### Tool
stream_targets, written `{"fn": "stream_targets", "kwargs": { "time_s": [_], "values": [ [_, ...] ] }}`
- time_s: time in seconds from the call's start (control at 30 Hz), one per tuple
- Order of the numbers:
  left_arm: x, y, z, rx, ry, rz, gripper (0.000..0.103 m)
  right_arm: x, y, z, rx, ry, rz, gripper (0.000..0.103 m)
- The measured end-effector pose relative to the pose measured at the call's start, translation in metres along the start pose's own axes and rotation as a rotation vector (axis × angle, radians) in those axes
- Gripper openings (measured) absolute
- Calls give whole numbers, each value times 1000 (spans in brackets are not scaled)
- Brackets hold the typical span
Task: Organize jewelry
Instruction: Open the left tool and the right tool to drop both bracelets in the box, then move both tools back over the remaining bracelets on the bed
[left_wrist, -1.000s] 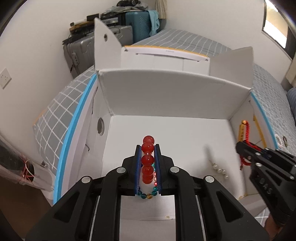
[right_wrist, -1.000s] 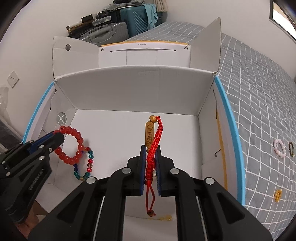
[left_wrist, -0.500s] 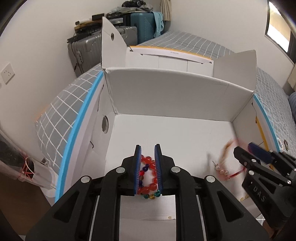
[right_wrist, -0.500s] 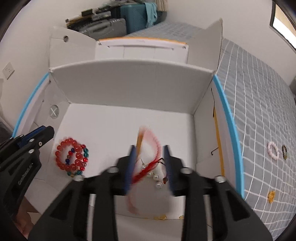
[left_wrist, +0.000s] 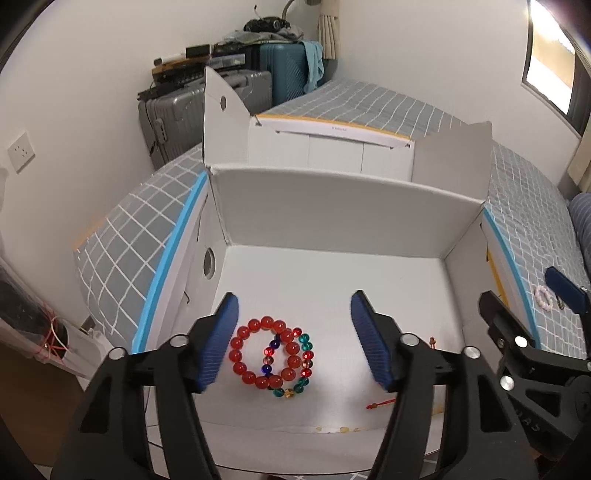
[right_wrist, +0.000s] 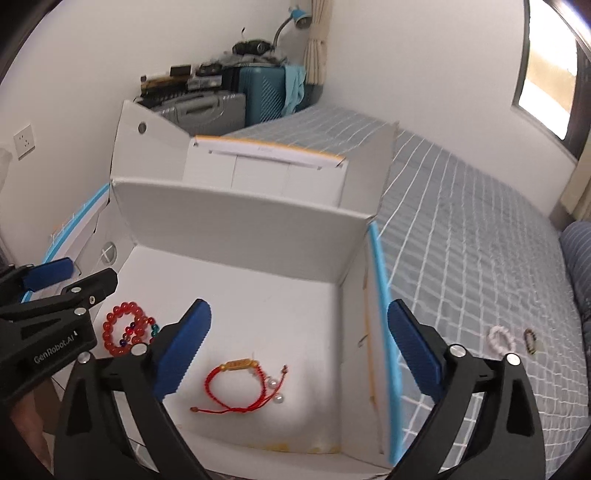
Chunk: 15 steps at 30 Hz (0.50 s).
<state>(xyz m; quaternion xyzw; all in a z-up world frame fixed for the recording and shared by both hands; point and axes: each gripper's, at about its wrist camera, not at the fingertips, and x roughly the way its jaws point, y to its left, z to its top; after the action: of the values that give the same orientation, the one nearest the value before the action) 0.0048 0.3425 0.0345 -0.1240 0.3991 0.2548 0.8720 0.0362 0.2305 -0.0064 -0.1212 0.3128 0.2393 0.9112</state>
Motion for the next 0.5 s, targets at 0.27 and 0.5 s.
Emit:
{"fn": "stream_targets", "kwargs": {
  "time_s": [0.27, 0.5],
  "values": [
    [-19, -25, 7, 31, -43, -54, 81, -23, -40, -2, 28, -41, -46, 95],
    [-39, -75, 14, 70, -102, -118, 96, -39, -112, -17, 100, -62, -176, 95]
  ]
}}
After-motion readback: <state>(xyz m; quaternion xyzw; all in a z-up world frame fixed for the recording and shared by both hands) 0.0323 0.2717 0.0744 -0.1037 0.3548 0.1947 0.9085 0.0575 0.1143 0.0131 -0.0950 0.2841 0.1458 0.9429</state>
